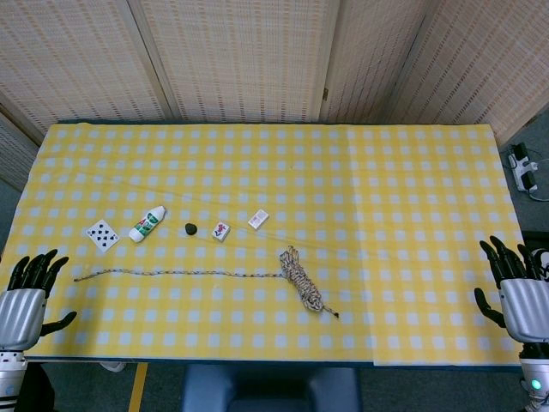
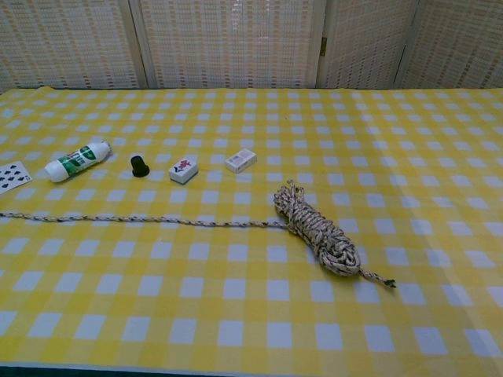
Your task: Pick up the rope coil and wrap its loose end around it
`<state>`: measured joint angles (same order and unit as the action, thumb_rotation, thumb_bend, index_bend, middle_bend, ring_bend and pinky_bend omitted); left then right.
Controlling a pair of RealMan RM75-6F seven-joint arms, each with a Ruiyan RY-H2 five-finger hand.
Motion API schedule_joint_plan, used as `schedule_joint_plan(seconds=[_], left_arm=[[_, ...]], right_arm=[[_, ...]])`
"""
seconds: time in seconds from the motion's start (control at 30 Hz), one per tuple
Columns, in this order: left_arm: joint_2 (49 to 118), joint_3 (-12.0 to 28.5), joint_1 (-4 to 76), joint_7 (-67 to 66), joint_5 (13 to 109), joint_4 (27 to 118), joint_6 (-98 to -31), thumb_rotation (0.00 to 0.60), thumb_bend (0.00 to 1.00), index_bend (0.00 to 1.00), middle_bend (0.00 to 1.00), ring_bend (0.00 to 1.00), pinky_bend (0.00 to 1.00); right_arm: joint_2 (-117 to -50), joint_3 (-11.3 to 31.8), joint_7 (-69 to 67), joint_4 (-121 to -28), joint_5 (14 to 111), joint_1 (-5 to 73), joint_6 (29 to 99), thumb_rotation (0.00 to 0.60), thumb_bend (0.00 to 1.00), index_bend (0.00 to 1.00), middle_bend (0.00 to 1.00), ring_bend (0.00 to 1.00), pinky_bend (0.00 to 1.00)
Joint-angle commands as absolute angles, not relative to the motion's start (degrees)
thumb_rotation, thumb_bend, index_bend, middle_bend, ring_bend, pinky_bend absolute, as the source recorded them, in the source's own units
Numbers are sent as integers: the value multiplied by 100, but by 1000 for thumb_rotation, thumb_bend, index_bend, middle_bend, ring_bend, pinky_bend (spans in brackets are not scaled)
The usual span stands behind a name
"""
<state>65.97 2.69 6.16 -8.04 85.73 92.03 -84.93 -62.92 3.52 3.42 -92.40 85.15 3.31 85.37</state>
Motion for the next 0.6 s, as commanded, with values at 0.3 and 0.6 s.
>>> schedule_joint_plan(seconds=[0.3, 0.6], left_arm=[[6652, 254, 605, -760, 8625, 9132, -8550, 600, 149, 174, 97, 102, 0], [6650, 235, 564, -681, 8682, 9108, -8635, 600, 149, 175, 97, 101, 0]], right_arm=[[-6272, 310, 265, -9293, 8601, 421, 8374, 600, 447, 0, 77, 154, 10], [-6261, 221, 140, -9399, 8787, 554, 8163, 600, 443, 0, 76, 154, 10]])
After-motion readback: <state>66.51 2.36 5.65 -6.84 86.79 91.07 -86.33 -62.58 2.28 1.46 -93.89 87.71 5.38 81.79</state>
